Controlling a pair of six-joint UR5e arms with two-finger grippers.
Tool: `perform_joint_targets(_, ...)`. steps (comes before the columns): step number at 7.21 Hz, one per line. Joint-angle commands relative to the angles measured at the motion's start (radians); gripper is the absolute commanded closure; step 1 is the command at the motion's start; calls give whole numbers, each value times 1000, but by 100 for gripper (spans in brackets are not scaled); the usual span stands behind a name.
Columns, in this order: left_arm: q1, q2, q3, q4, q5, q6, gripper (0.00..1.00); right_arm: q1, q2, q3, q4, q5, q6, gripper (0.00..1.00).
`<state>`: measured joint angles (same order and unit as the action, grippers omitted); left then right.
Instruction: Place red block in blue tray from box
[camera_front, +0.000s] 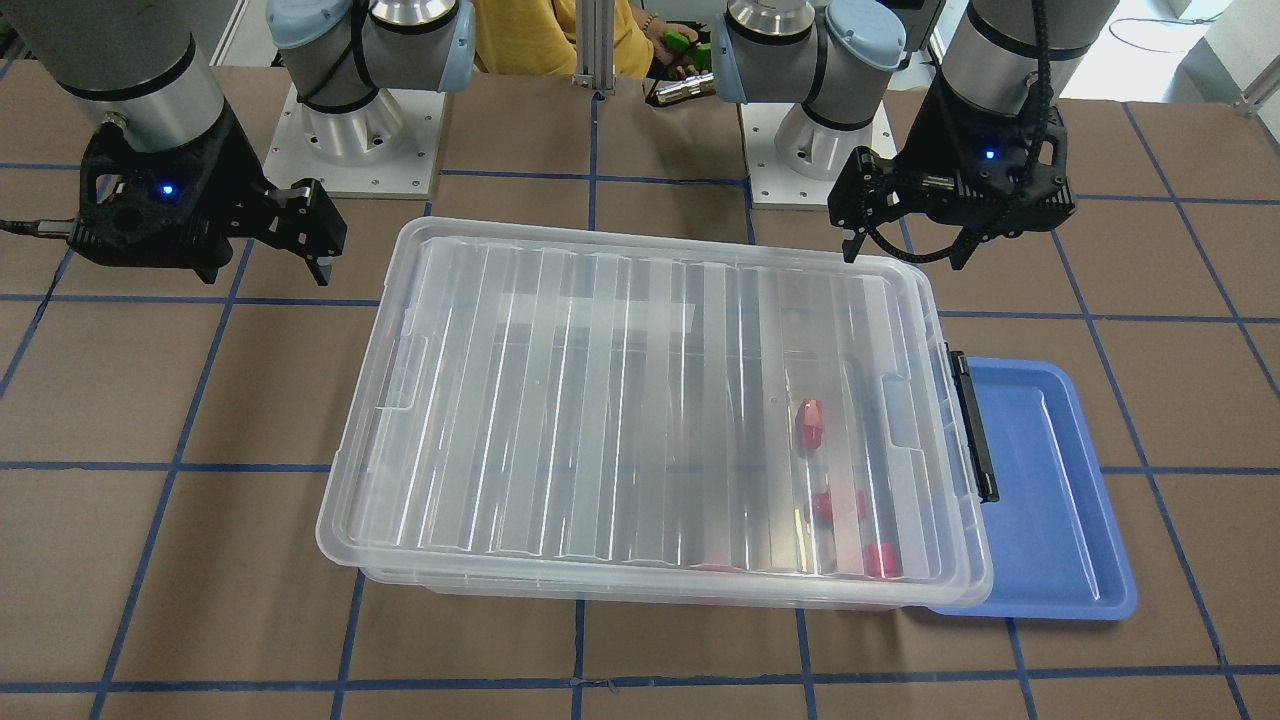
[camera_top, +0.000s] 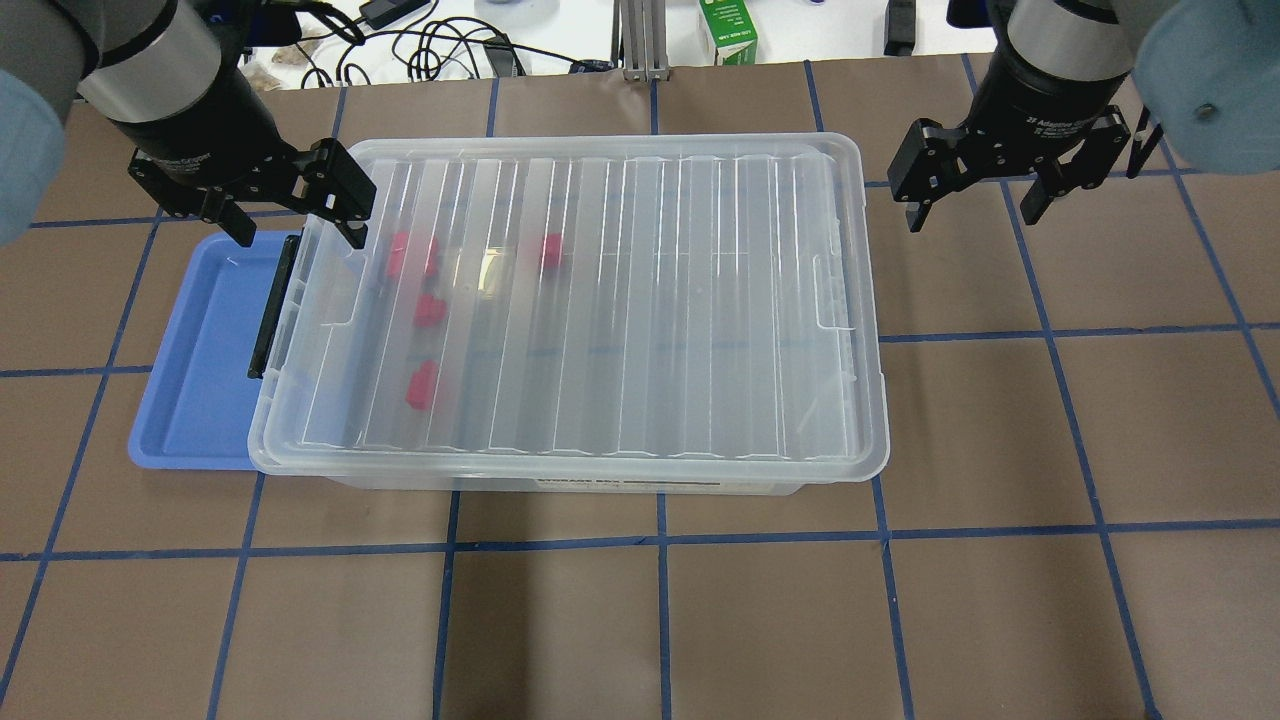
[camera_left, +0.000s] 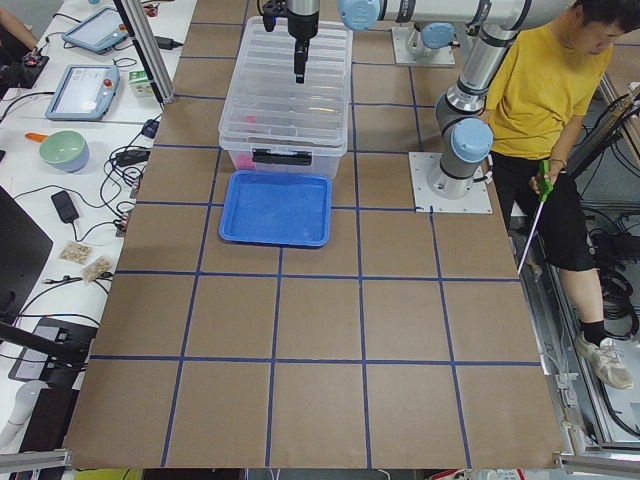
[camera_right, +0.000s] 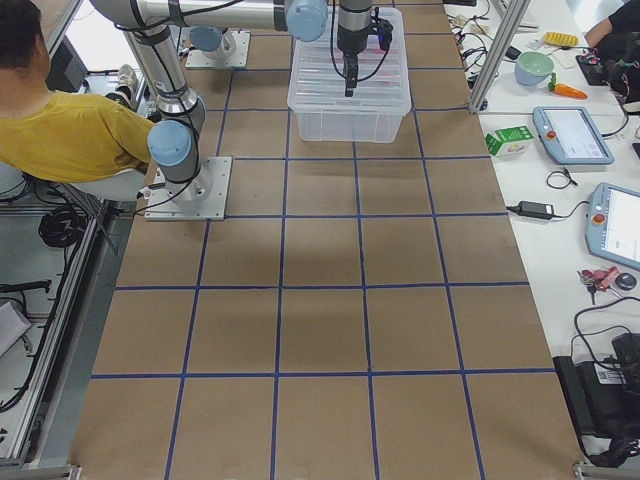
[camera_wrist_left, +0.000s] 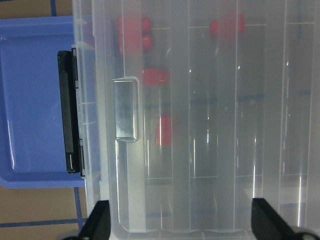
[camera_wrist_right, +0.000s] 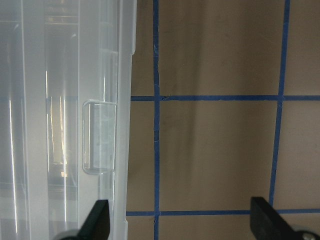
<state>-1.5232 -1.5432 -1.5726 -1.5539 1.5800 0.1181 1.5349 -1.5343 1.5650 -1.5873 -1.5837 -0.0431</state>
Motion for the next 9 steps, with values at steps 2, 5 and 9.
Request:
perform_joint_targets(2,0,0,0,0,0,0,0,22,141,0,-41,7,3,0)
perform_joint_targets(5,0,0,-1,0,0,0,0,31,195,21,-111,83,78,0)
perform_joint_targets(9,0,0,2,0,-2,0,0,28,217,56,-154,65,78,0)
